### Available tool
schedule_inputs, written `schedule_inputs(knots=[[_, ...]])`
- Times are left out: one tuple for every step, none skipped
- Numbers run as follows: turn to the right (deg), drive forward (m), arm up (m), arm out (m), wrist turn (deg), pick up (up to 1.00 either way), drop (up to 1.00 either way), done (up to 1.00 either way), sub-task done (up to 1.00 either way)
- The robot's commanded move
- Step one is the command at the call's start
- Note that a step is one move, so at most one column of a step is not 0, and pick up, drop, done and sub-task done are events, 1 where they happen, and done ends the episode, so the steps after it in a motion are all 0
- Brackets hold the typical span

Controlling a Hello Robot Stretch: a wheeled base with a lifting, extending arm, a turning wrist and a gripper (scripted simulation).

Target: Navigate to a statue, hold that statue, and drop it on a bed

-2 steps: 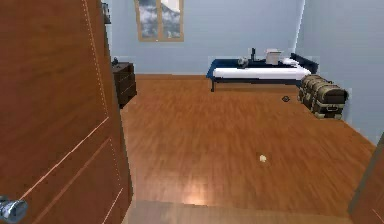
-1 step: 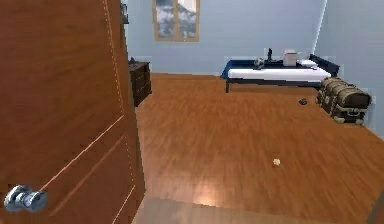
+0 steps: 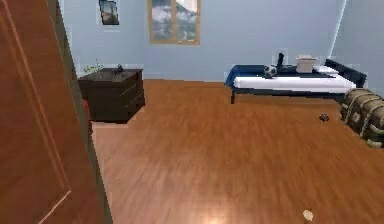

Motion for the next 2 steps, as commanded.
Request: schedule_inputs(knots=[[0.0, 0.95, 0.00, 0.00, 0.0, 0.00, 0.00, 0.00, 0.00], [-18.0, 0.00, 0.00, 0.00, 0.0, 0.00, 0.00, 0.00, 0.00]])
